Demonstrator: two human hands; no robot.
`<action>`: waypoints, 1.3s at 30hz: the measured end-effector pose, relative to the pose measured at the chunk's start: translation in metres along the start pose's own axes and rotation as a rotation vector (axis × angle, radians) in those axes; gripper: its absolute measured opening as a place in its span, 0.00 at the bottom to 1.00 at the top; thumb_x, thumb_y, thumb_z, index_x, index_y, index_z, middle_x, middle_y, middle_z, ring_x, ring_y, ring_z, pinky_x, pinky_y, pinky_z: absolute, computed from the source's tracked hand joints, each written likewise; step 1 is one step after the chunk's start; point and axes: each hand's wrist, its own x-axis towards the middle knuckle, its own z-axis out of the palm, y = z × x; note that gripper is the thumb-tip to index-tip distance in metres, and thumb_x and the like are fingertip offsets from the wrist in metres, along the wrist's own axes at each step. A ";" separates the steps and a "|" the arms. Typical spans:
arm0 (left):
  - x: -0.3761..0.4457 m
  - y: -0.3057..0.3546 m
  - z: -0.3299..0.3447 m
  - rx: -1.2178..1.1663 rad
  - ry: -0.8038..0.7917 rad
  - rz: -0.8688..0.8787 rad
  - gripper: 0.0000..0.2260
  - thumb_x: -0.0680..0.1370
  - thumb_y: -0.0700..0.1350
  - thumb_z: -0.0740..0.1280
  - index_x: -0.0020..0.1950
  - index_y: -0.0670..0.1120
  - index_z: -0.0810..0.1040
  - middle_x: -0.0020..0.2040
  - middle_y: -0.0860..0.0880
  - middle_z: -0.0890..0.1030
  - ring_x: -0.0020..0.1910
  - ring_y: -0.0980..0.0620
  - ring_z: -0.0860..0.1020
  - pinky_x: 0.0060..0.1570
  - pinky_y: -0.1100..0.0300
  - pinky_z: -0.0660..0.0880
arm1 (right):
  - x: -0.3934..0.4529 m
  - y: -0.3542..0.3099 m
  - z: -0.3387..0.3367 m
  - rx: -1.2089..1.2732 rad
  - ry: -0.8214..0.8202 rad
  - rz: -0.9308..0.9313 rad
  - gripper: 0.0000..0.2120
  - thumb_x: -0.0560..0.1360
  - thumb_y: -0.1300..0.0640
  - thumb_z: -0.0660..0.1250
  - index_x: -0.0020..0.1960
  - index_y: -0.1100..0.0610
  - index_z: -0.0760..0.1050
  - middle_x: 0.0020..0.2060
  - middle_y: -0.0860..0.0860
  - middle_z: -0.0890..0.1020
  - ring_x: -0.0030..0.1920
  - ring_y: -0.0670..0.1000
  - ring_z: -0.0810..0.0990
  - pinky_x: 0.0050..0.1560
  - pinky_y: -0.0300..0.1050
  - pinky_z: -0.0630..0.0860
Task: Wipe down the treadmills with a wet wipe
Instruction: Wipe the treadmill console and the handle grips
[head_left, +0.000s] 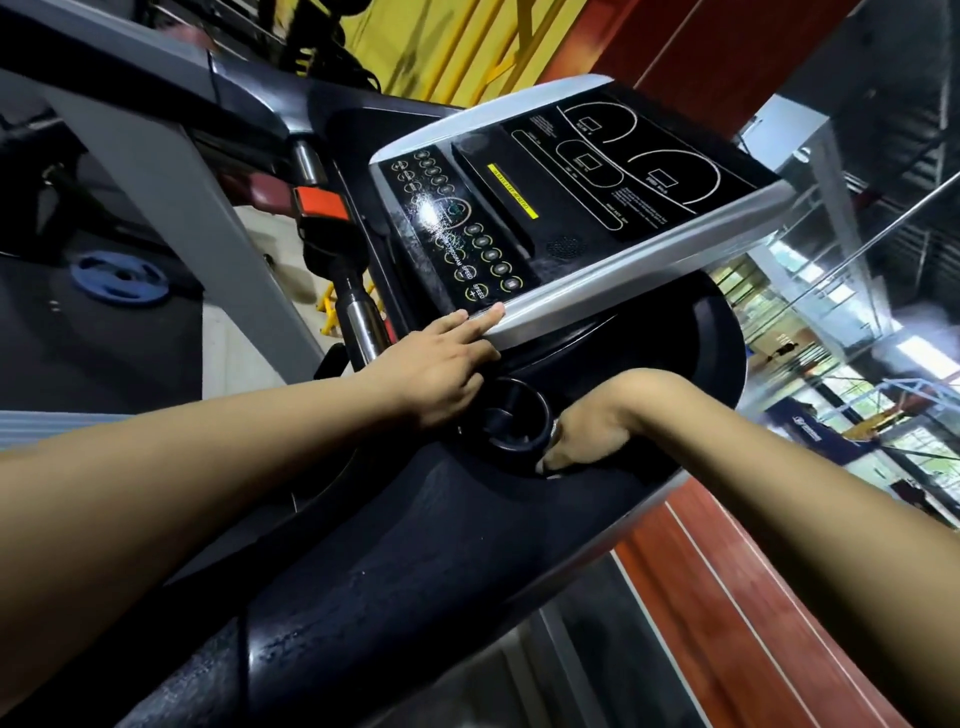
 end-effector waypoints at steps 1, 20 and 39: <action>-0.002 -0.001 -0.003 0.001 0.003 -0.018 0.32 0.74 0.55 0.46 0.75 0.48 0.70 0.84 0.47 0.51 0.82 0.42 0.54 0.78 0.46 0.57 | -0.003 0.000 -0.001 0.059 0.011 -0.054 0.17 0.84 0.49 0.59 0.68 0.54 0.77 0.64 0.47 0.80 0.61 0.48 0.78 0.61 0.37 0.71; -0.061 -0.057 -0.005 0.153 0.063 -0.083 0.43 0.76 0.65 0.35 0.79 0.40 0.64 0.81 0.41 0.61 0.82 0.45 0.53 0.79 0.59 0.45 | 0.014 -0.071 -0.011 0.582 0.721 -0.305 0.07 0.78 0.52 0.71 0.53 0.50 0.87 0.39 0.46 0.85 0.41 0.39 0.78 0.34 0.27 0.67; -0.062 -0.059 -0.001 0.181 0.152 -0.046 0.41 0.78 0.62 0.36 0.78 0.38 0.65 0.79 0.38 0.63 0.81 0.41 0.56 0.79 0.57 0.45 | 0.026 -0.045 -0.007 -0.089 0.708 -0.291 0.19 0.72 0.63 0.62 0.56 0.45 0.81 0.47 0.55 0.84 0.48 0.61 0.83 0.48 0.51 0.80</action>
